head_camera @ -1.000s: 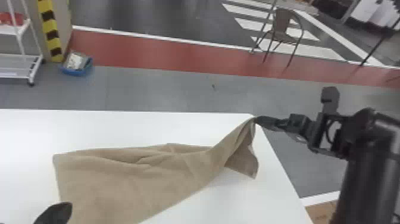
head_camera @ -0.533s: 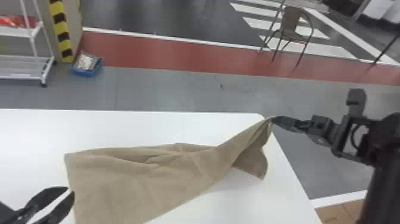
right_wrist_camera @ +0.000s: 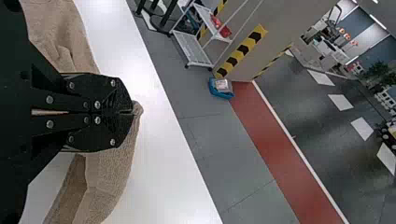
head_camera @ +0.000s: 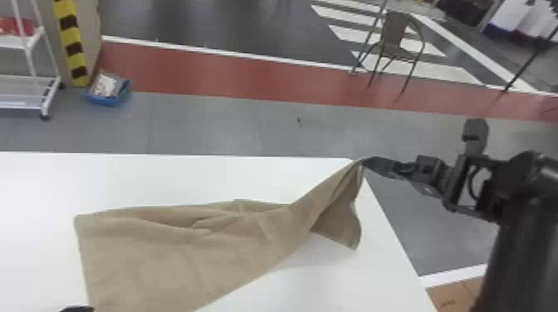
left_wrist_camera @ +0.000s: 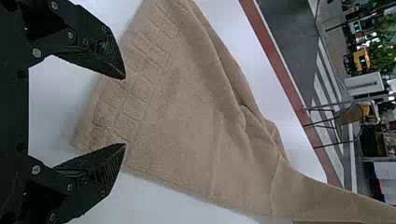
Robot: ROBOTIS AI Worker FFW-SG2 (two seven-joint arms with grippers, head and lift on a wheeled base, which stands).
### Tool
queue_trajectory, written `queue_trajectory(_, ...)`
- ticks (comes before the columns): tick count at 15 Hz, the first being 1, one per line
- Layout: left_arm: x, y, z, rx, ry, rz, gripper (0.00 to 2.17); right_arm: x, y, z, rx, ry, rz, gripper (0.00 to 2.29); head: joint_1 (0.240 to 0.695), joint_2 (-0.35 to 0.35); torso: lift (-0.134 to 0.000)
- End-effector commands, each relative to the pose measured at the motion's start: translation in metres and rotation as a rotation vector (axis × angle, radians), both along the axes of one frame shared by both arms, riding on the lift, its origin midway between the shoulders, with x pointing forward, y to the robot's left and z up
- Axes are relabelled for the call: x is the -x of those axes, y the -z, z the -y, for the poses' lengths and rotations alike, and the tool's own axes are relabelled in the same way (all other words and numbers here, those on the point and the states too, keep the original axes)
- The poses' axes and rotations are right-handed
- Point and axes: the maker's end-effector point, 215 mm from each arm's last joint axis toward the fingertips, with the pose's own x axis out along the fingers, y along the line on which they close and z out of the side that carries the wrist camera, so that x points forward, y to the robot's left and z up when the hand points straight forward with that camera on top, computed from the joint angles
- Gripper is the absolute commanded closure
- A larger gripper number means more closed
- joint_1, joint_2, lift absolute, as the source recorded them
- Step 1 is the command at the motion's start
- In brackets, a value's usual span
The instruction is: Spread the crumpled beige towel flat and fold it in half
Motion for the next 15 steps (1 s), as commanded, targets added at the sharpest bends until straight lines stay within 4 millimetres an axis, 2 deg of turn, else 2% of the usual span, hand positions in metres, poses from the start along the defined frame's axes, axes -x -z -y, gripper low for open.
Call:
queue_trajectory(1, 0.008, 0.012, 0.003, -0.043, 0.026, -0.011, 0.44, 0.0, -0.001, 0.001, 0.003, 0.001, -0.002, 1.21, 0.695, -0.35, 0.0)
queue_trajectory(7, 0.023, 0.035, -0.003, -0.119, 0.042, -0.057, 0.55, 0.0, 0.001, 0.004, -0.01, 0.006, -0.004, 1.21, 0.695, -0.35, 0.0)
queue_trajectory(10, 0.024, 0.044, -0.009, -0.153, 0.025, -0.097, 0.55, -0.001, 0.002, 0.0, -0.009, -0.003, -0.008, 1.21, 0.695, -0.35, 0.0)
queue_trajectory(11, 0.023, 0.044, -0.006, -0.151, 0.033, -0.1, 0.55, -0.001, 0.002, -0.002, -0.009, -0.005, -0.007, 1.21, 0.695, -0.35, 0.0)
queue_trajectory(12, 0.023, 0.045, -0.007, -0.157, 0.03, -0.105, 0.57, -0.001, 0.002, -0.001, -0.01, -0.003, -0.007, 1.21, 0.695, -0.35, 0.0)
queue_trajectory(13, 0.02, 0.045, -0.008, -0.158, 0.026, -0.102, 0.7, -0.001, 0.002, -0.001, -0.01, -0.003, -0.007, 1.21, 0.695, -0.35, 0.0)
queue_trajectory(15, 0.02, 0.048, -0.008, -0.16, 0.027, -0.106, 0.7, 0.001, 0.004, 0.0, -0.011, 0.0, -0.009, 1.21, 0.695, -0.35, 0.0)
